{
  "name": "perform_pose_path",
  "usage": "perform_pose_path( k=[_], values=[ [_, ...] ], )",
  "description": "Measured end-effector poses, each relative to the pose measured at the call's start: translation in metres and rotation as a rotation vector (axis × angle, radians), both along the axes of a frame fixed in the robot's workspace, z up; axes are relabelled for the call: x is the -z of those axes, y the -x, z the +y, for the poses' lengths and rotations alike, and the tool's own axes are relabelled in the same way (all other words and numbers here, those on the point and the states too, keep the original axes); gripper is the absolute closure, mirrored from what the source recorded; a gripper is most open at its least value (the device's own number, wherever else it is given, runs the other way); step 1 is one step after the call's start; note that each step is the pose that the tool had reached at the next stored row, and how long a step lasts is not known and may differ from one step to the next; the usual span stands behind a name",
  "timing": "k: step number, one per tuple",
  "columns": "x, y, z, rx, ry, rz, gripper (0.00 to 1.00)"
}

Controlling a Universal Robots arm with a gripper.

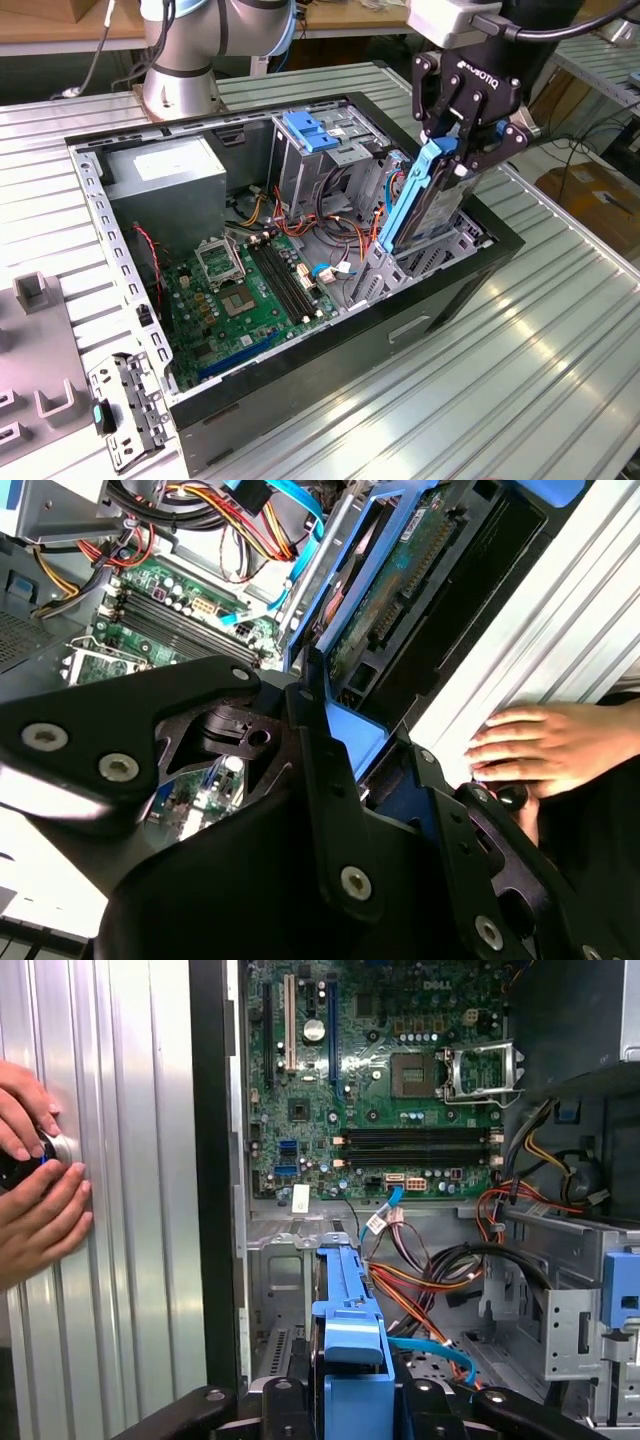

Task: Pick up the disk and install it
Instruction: 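Insert the disk into the insertion slot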

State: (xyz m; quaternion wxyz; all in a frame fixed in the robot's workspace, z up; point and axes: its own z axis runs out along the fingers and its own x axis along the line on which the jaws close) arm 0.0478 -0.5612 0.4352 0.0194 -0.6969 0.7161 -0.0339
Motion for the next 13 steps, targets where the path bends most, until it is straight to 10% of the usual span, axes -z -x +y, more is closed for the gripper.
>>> perform_pose_path(
  k=[13],
  values=[
    [0.0072,0.0,0.0,0.0,0.0002,0.0,0.63]
  ],
)
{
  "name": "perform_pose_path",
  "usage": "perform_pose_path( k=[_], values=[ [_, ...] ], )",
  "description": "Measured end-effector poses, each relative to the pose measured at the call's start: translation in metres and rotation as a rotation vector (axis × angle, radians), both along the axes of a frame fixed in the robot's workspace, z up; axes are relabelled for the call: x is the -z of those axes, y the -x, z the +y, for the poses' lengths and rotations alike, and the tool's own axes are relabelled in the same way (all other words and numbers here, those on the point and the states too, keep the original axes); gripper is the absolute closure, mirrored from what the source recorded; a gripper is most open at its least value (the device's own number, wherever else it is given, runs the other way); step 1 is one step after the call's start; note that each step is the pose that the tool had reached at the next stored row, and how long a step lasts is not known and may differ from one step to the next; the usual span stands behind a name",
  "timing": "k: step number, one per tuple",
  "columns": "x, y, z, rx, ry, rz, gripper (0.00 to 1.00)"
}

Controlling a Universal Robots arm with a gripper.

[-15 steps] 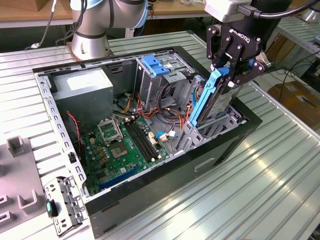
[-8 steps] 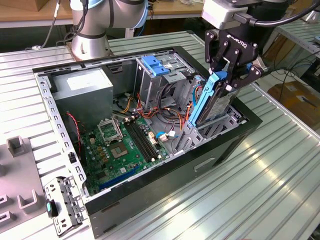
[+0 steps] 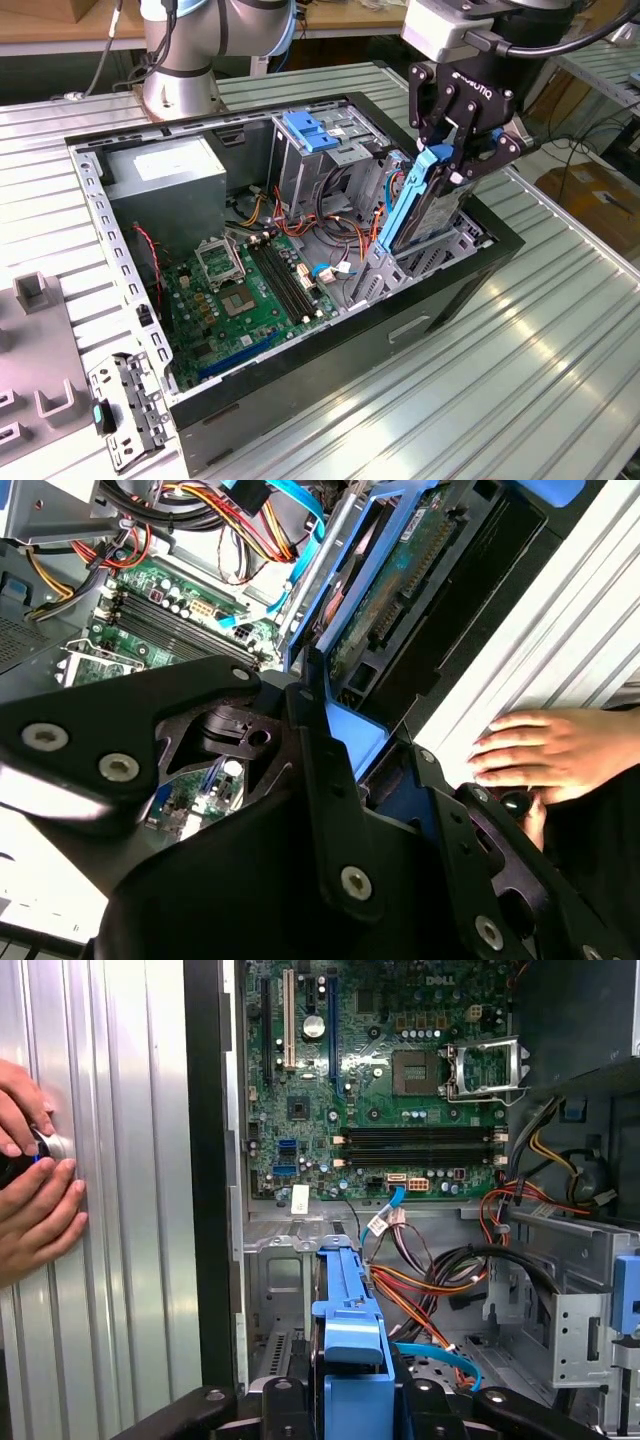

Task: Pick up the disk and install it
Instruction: 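Insert the disk into the insertion slot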

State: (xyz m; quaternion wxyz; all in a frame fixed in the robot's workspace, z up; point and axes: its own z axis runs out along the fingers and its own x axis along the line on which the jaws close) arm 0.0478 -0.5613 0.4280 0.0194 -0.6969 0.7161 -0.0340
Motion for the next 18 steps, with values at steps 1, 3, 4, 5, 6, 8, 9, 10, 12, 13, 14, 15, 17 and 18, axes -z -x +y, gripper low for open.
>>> perform_pose_path(
  k=[1,3,4,5,6,8,9,10,12,13,14,15,17,18],
  values=[
    [0.0,0.0,0.0,0.0,0.0,0.0,0.63],
    [0.0,0.0,0.0,0.0,0.0,0.0,0.62],
    [0.0002,0.0,0.0,0.0,0.0002,0.0,0.62],
    [0.0015,0.0,0.0,0.0,-0.0003,0.0,0.55],
    [0.0034,0.0001,0.0,0.0,-0.0006,0.0006,0.55],
    [0.0061,0.0004,0.0,0.0,-0.0002,0.0042,0.55],
    [0.0071,0.0006,0.0,0.0,-0.0001,0.0068,0.55],
    [0.0087,0.0007,0.0,0.0,-0.0002,0.0096,0.55],
    [0.0122,0.0007,0.0,0.0,0.0,0.0117,0.55],
    [0.0153,0.0007,0.0,0.0,-0.0001,0.0129,0.64],
    [0.0188,0.0007,0.0,0.0,-0.0002,0.0148,0.7],
    [0.0208,0.0007,0.0,0.001,-0.0002,0.0159,0.76],
    [0.0246,0.0007,0.0001,0.003,-0.0002,0.0194,0.82],
    [0.0263,0.0007,0.0002,0.004,-0.0001,0.0219,0.82]
  ],
)
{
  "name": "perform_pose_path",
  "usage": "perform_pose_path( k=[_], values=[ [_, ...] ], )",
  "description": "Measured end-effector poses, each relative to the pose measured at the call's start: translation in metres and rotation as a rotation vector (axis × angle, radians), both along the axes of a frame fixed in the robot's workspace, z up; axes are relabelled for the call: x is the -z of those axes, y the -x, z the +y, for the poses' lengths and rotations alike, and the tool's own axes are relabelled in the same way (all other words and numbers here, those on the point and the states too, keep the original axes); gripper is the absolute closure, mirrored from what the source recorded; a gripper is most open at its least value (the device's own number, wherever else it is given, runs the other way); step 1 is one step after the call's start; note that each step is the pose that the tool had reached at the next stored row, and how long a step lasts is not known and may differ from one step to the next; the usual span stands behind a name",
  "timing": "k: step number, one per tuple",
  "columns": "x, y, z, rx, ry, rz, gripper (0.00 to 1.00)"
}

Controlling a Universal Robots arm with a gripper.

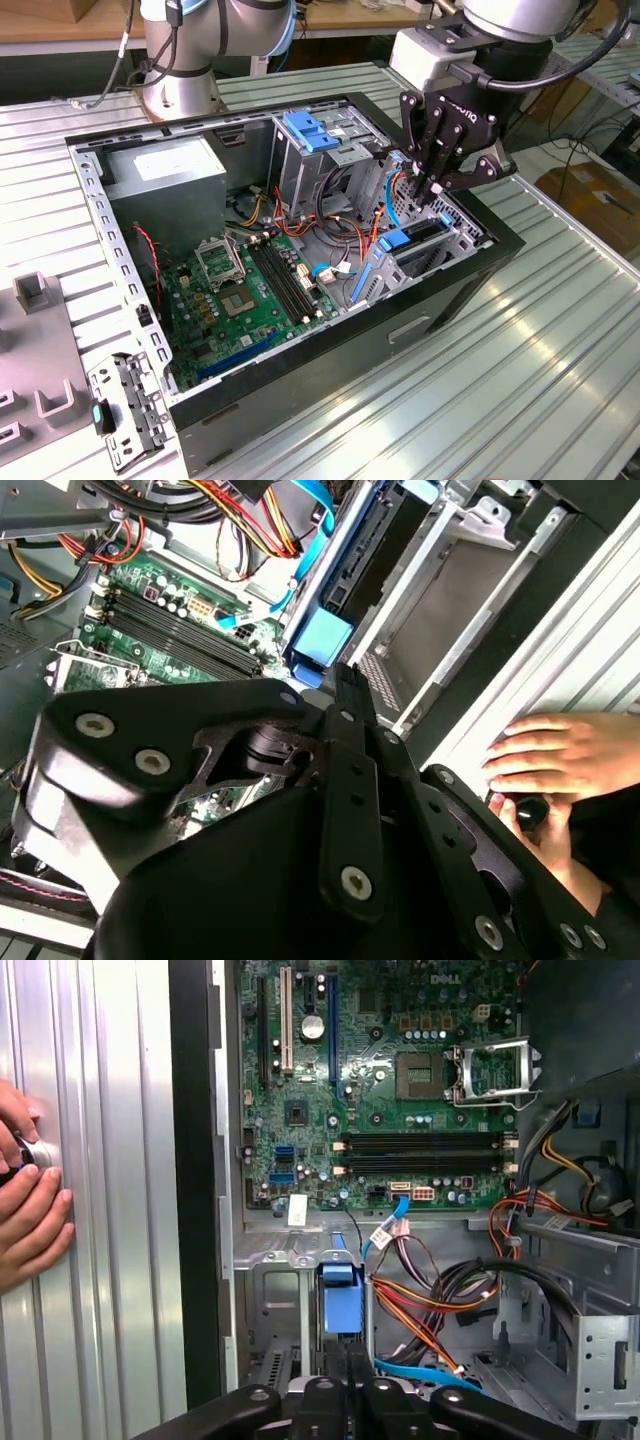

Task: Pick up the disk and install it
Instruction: 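Insert the disk into the insertion slot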

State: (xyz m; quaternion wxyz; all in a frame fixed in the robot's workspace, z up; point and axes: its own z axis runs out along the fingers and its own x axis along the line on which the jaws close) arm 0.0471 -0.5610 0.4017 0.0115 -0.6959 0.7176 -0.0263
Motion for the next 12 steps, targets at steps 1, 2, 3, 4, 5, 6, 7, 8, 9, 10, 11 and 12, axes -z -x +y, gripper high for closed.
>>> perform_pose_path(
  k=[1,2,3,4,5,6,7,8,9,10,11,12],
  values=[
    [0.0025,0.0,0.0003,0.003,0.0001,0.0065,0.88],
    [0.0055,0.0001,0.0002,0.006,-0.0002,0.0115,0.89],
    [0.0083,-0.0002,0.0002,0.01,-0.0002,0.0126,0.89],
    [0.0102,-0.0008,0.0,0.01,-0.0001,0.0127,0.89],
    [0.0122,-0.0017,0.0,0.01,-0.0003,0.0129,0.89],
    [0.0144,-0.0028,0.0,0.01,-0.0001,0.0132,0.89],
    [0.0162,-0.0034,0.0,0.01,0.0,0.0137,0.89],
    [0.0197,-0.0042,0.0,0.01,0.0,0.0158,0.89],
    [0.0216,-0.0043,0.0,0.01,-0.0001,0.0196,0.89],
    [0.0219,-0.0042,0.0001,0.011,0.0,0.0211,0.89],
    [0.0219,-0.0043,0.0,0.011,0.0001,0.0211,0.89],
    [0.0219,-0.0043,0.0,0.011,0.0002,0.0211,0.89]
  ],
)
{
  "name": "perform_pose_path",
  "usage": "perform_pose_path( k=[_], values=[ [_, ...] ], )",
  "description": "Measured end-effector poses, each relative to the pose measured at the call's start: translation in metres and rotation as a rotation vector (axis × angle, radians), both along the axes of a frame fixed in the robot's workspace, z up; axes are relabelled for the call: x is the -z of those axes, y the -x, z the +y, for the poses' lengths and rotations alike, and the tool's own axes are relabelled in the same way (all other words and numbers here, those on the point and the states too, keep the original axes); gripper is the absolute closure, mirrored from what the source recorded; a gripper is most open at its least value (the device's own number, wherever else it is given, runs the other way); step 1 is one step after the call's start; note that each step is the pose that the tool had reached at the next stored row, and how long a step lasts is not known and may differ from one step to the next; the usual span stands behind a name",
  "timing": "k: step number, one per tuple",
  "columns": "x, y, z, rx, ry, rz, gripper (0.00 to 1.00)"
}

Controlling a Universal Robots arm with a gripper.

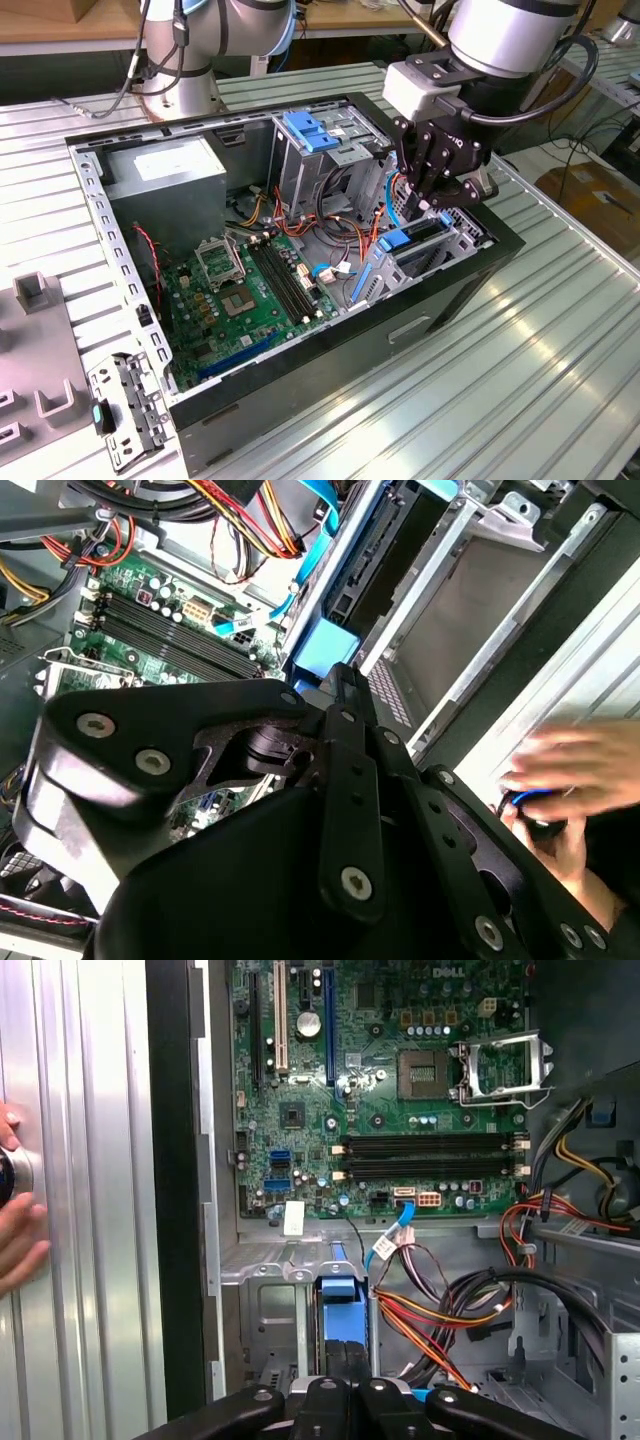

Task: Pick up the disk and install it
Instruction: 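Insert the disk into the insertion slot, then insert the first disk wire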

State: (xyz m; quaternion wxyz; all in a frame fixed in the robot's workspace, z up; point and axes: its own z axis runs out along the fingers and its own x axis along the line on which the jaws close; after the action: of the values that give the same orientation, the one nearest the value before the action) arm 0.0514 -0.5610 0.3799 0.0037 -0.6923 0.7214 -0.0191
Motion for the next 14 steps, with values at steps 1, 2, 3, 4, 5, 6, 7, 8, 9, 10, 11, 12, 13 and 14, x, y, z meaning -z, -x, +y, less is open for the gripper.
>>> perform_pose_path(
  k=[1,2,3,4,5,6,7,8,9,10,11,12,13,14],
  values=[
    [0.0002,-0.0001,0.0,0.0,-0.0002,0.0,0.89],
    [0.0004,0.0,0.0,0.0,-0.0002,0.0,0.89],
    [0.0004,-0.0001,0.0,0.0,-0.0002,0.0,0.89],
    [0.0004,0.0,0.0,0.0,-0.0002,0.0,0.89],
    [0.0004,0.0,0.0,0.0,-0.0002,0.0,0.89],
    [0.0005,0.0,0.0,0.0,-0.0002,0.0,0.89],
    [0.0005,0.0,0.0,0.0,-0.0002,0.0,0.89],
    [0.0005,0.0,0.0,0.0,-0.0002,0.0,0.89],
    [0.0005,-0.0001,0.0,0.0,-0.0002,0.0,0.89],
    [0.0006,0.0,0.0,0.0,-0.0002,0.0,0.89],
    [0.0006,0.0,0.0,0.0,-0.0002,0.0,0.89],
    [0.0006,-0.0002,0.0,0.0,-0.0002,0.0,0.89],
    [0.0006,-0.0004,0.0,0.0,-0.0002,0.0,0.89],
    [0.0007,-0.0027,0.0,0.0,-0.0001,0.0,0.89]
  ],
)
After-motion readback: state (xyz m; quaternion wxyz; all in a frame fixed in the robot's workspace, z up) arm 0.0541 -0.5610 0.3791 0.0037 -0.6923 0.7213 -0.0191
